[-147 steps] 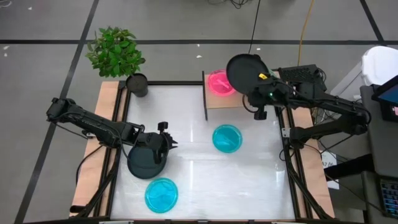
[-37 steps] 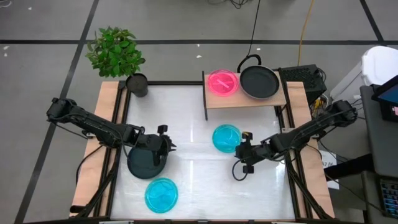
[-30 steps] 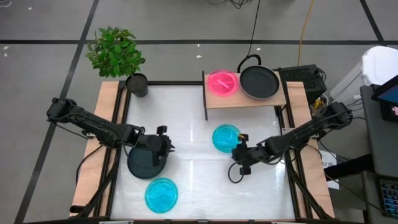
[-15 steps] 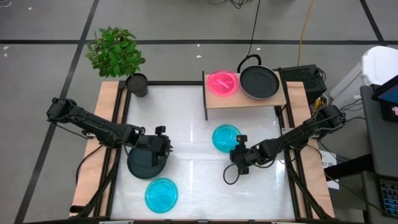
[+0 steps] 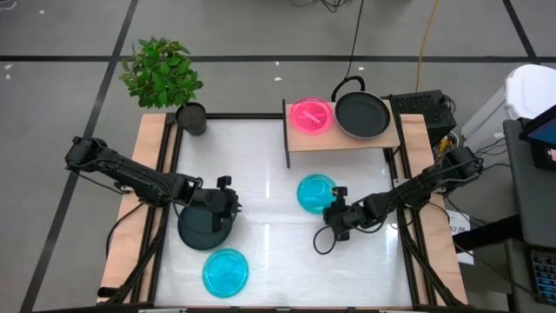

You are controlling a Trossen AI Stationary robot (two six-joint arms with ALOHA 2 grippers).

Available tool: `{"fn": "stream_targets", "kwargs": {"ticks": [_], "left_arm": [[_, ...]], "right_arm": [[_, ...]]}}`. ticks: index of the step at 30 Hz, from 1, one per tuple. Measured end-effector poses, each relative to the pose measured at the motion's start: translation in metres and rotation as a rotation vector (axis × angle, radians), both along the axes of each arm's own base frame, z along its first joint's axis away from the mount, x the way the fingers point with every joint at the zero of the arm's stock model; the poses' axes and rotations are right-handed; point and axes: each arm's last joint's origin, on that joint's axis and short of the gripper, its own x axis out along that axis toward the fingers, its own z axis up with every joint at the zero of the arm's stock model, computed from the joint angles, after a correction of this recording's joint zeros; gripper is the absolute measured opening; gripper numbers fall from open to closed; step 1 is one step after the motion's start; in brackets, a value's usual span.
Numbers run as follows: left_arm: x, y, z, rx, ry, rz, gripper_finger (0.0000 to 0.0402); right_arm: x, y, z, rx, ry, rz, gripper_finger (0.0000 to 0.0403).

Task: Place and stack plates onto a shelf
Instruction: Stack the top blue plate on top of the pink plate on the shelf

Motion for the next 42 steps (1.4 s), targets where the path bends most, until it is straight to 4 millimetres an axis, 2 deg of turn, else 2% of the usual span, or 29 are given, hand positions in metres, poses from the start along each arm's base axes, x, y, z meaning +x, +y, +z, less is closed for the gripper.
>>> {"fn": "stream_targets", "kwargs": {"ticks": [8, 14, 17, 26, 33, 42], "left_arm": [[0.001, 0.000, 0.000, -0.002, -0.007, 0.001, 0.0072], [0.001, 0.000, 0.000, -0.001, -0.007, 0.000, 0.0072], [0.001, 0.000, 0.000, -0.001, -0.007, 0.000, 0.0072], [0.001, 0.000, 0.001, -0.001, -0.014, -0.002, 0.0072], [0.001, 0.000, 0.001, -0.001, -0.014, -0.002, 0.0072], [0.001, 0.000, 0.001, -0.001, -0.015, -0.002, 0.0072]], "right_arm": [[0.000, 0.000, -0.001, -0.010, -0.001, 0.026, 0.0003], [0.002, 0.002, 0.004, 0.000, -0.046, 0.046, 0.0001], [0.004, 0.006, 0.012, 0.013, -0.079, 0.058, 0.0001], [0.021, 0.026, 0.059, 0.016, -0.131, 0.133, 0.0000], [0.033, 0.037, 0.113, -0.048, -0.110, 0.183, 0.0000], [0.037, 0.037, 0.160, -0.209, -0.121, 0.219, 0.0000]]}}
